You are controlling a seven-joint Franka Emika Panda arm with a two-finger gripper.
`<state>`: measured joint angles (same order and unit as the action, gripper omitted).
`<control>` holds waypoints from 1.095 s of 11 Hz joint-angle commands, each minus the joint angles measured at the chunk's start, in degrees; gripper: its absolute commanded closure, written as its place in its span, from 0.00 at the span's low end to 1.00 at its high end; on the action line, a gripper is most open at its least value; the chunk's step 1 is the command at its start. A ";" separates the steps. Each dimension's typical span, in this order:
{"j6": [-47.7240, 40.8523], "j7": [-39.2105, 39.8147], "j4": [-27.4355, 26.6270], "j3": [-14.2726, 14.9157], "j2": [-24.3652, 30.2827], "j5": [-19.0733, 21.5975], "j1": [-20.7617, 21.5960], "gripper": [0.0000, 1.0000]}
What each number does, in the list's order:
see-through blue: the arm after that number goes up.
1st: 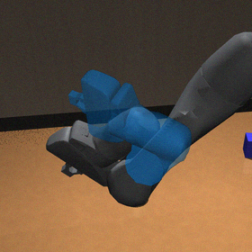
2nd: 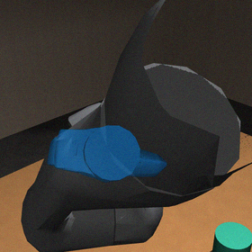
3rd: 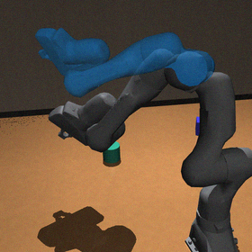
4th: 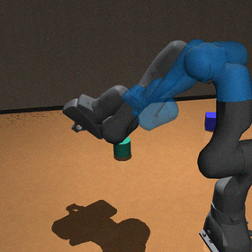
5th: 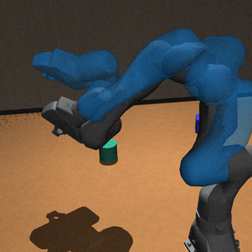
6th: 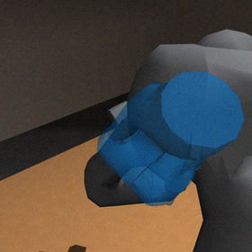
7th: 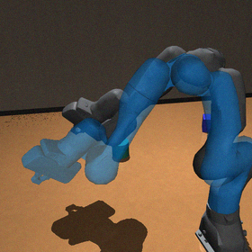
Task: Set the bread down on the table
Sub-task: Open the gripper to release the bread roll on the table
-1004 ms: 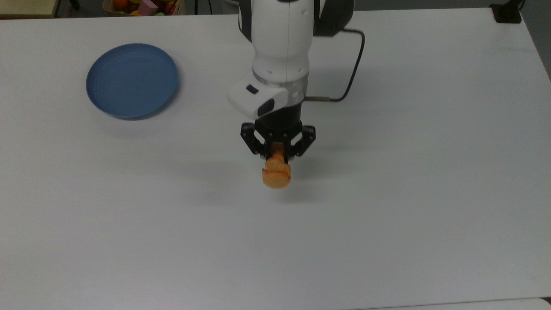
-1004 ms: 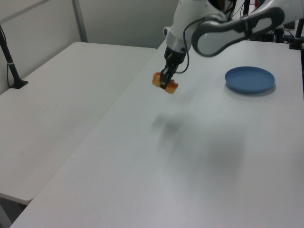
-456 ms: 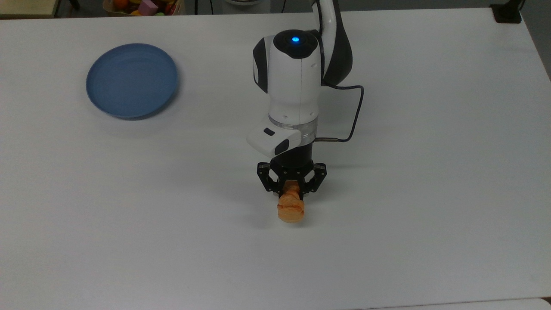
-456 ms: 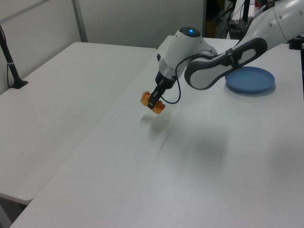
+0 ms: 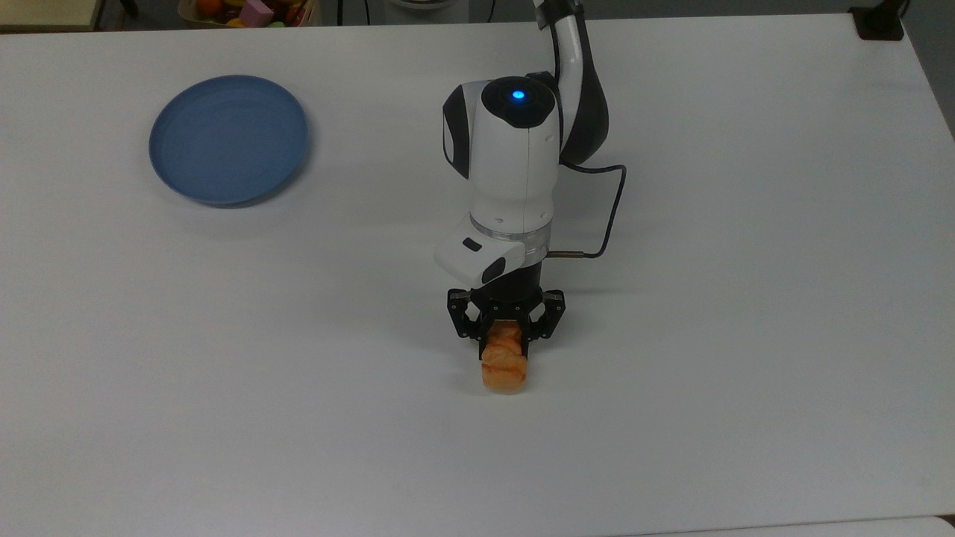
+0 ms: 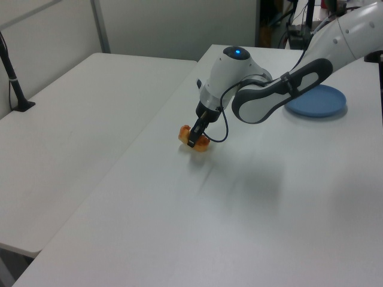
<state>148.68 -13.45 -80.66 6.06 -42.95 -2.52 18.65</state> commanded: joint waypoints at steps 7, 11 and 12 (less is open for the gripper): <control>0.12 -0.44 -2.64 0.45 5.65 -3.19 -0.28 0.00; -10.73 0.87 -12.93 0.45 21.29 -3.45 -3.44 0.00; -17.30 2.44 -13.82 0.45 24.63 -3.54 -4.67 0.00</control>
<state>141.74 -13.21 -86.09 6.60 -29.60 -4.97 15.73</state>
